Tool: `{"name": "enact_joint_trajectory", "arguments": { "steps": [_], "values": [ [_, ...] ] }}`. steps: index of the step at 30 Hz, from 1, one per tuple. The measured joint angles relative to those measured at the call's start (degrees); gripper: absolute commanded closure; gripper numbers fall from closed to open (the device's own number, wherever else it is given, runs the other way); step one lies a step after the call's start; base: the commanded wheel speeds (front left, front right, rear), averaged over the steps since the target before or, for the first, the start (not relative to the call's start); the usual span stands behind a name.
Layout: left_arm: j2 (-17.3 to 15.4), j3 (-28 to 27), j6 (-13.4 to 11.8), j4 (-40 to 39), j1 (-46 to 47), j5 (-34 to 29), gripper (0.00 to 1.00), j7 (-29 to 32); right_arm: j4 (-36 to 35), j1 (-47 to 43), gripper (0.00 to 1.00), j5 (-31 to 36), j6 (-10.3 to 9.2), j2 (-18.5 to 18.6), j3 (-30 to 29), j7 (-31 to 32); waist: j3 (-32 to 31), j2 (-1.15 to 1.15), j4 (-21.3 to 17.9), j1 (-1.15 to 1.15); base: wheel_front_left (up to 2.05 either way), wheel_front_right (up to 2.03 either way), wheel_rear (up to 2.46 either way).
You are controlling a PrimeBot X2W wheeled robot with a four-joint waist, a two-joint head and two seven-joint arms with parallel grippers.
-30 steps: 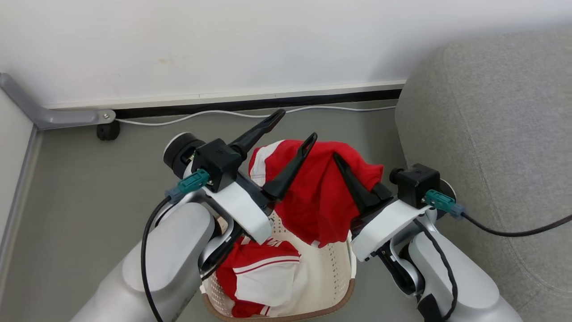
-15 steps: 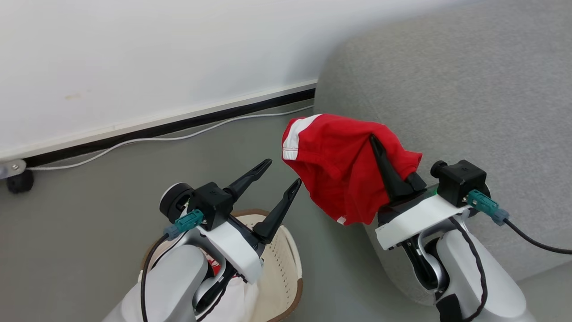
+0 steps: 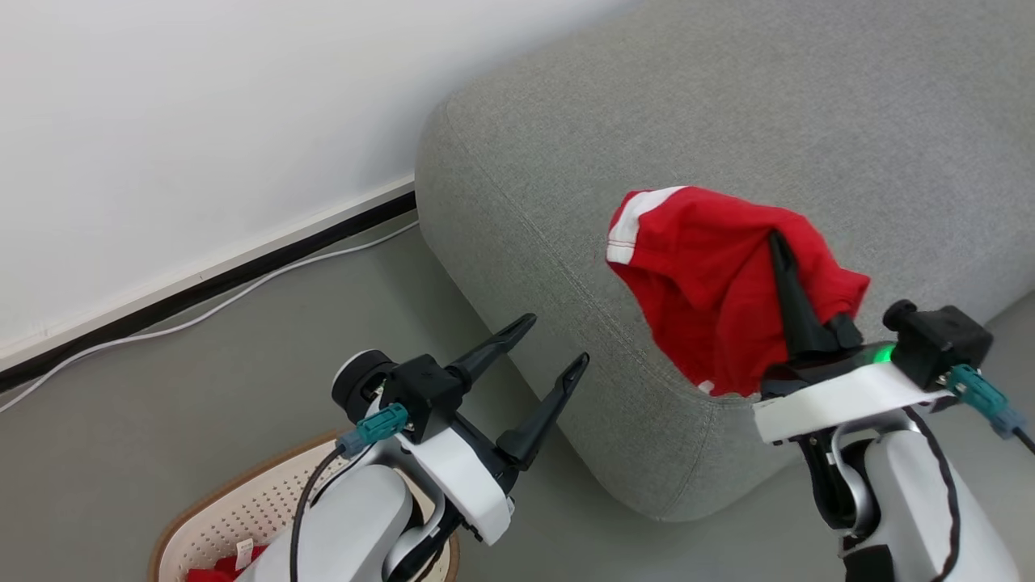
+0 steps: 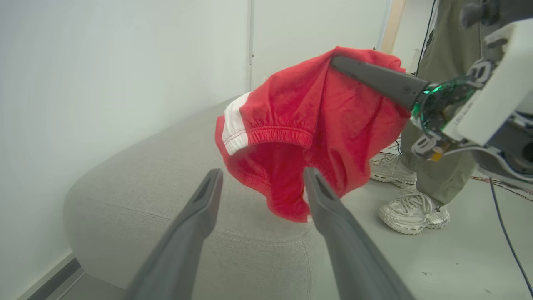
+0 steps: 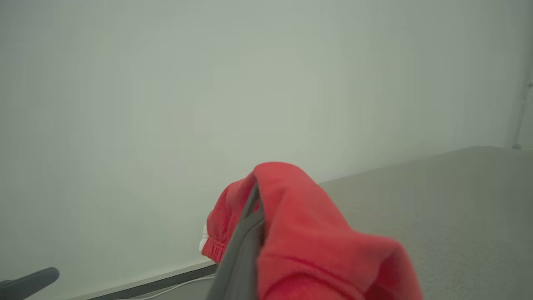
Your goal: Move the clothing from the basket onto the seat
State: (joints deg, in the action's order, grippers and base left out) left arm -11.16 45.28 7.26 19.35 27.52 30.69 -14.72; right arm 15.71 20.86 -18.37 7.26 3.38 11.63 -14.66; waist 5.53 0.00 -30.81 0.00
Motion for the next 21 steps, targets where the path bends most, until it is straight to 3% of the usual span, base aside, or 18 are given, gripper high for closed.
{"name": "enact_joint_trajectory", "arguments": {
  "steps": [4, 14, 21],
  "values": [
    [0.02, 2.13, 0.00, 0.55, 1.09, 0.36, 0.00, 0.00, -3.85, -3.02, 1.00, 0.78, 0.00, -0.24, -5.45, 0.00, 0.68, 0.00, -0.43, 0.00, 0.00, 0.00, 0.00],
    [0.01, 3.23, 0.00, 0.27, 2.42, 0.71, 0.00, 0.00, -6.32, -6.27, 1.00, 3.10, 0.00, -0.75, -10.24, 0.00, 2.91, 0.00, -0.88, 0.00, 0.00, 0.00, 0.00],
    [-3.53, 2.34, 0.00, -1.86, 2.47, -1.01, 0.00, 0.00, -3.13, 3.78, 1.00, 5.92, 0.00, 0.08, -13.89, 0.00, 9.24, 0.00, -1.02, 0.00, 0.00, 0.00, 0.00]
  ]
}}
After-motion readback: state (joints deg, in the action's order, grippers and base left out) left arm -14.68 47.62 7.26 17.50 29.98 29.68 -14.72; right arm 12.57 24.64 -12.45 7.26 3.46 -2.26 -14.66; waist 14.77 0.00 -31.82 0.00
